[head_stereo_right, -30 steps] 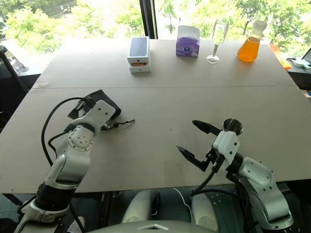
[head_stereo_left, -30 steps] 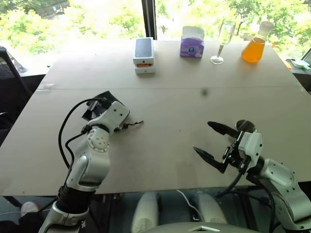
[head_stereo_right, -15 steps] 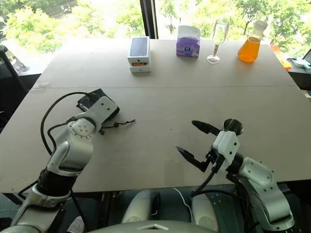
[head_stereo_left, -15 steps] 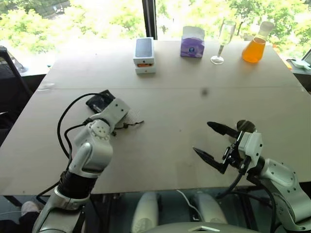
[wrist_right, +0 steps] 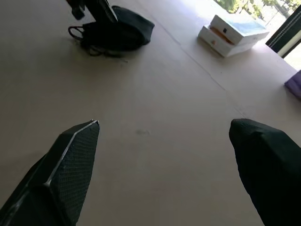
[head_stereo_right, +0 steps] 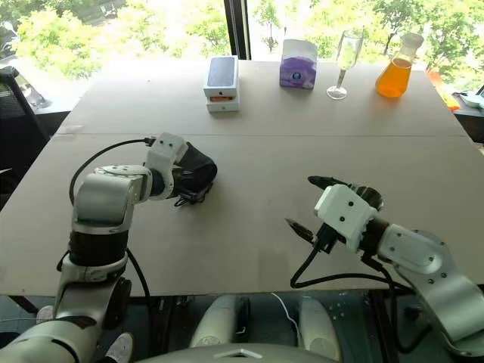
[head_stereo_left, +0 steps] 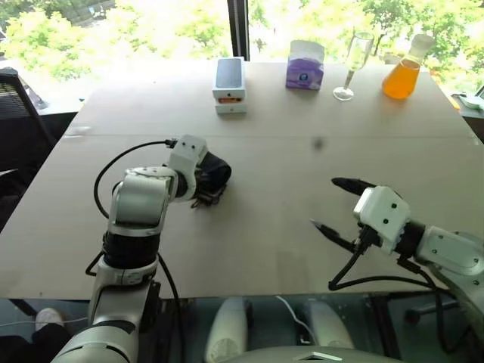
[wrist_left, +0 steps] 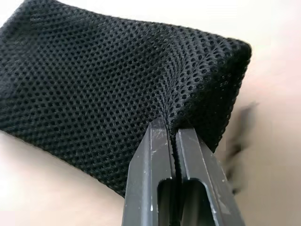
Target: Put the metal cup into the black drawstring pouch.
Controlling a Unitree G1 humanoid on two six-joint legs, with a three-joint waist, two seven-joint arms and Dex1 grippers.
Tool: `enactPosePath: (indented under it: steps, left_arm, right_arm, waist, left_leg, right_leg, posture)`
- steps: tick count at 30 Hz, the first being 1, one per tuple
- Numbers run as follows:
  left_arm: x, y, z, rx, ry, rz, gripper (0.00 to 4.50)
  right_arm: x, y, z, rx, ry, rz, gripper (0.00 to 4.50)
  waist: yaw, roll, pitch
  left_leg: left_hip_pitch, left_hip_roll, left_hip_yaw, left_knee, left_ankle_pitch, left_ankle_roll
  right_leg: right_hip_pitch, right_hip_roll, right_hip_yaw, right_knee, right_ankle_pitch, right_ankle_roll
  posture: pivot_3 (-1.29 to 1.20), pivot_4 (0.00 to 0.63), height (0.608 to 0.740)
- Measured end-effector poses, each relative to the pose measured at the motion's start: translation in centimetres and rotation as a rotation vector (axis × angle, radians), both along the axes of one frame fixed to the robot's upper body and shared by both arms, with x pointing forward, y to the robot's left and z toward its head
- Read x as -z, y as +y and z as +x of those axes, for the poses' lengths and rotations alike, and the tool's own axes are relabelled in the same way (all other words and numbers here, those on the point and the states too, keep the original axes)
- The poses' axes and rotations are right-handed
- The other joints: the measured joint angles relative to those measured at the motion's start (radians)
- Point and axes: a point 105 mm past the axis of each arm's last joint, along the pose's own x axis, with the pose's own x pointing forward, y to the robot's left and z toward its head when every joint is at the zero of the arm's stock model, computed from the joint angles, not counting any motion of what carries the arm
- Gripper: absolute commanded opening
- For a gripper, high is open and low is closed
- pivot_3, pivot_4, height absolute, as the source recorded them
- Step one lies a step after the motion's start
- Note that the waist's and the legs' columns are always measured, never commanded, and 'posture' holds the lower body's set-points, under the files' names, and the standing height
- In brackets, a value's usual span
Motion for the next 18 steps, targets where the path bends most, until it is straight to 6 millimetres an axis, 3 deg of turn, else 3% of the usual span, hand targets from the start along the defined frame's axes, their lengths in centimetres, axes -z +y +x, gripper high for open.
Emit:
enactPosePath:
  steps: [7, 13, 18]
  left_arm:
    - [1.4, -2.2, -0.4, 0.018, 0.062, -0.032, 0.02]
    - [1.4, -2.5, -0.4, 0.020, 0.058, -0.031, 0.02]
    - [1.4, -2.7, -0.7, 0.019, 0.047, -0.031, 0.02]
  right_arm:
    - [-1.3, -4.3, 0.1, 0.196, 0.239, -0.100, 4.50]
    - [0.0, -6.3, 0.0, 0.311, 0.439, -0.136, 4.50]
    - [1.7, -6.8, 0.5, 0.341, 0.549, -0.153, 4.50]
  waist:
    - [-0.002, 0.000, 0.001]
    - [-0.002, 0.000, 0.001]
    - [-0.002, 0.000, 0.001]
  left_leg:
    - [-0.002, 0.000, -0.002, -0.001, 0.000, 0.000]
    - [-0.004, -0.003, -0.003, 0.000, 0.000, 0.000]
    - [-0.009, -0.003, -0.004, 0.000, 0.000, 0.000]
  right_leg:
    - [-0.001, 0.000, -0.001, 0.000, 0.000, 0.000]
    - [-0.002, -0.002, -0.002, -0.001, 0.000, 0.000]
    - [-0.007, -0.002, -0.002, 0.000, 0.000, 0.000]
  posture:
    - [0.00, 0.150, 0.740]
    - [0.00, 0.150, 0.740]
    - [0.00, 0.150, 0.740]
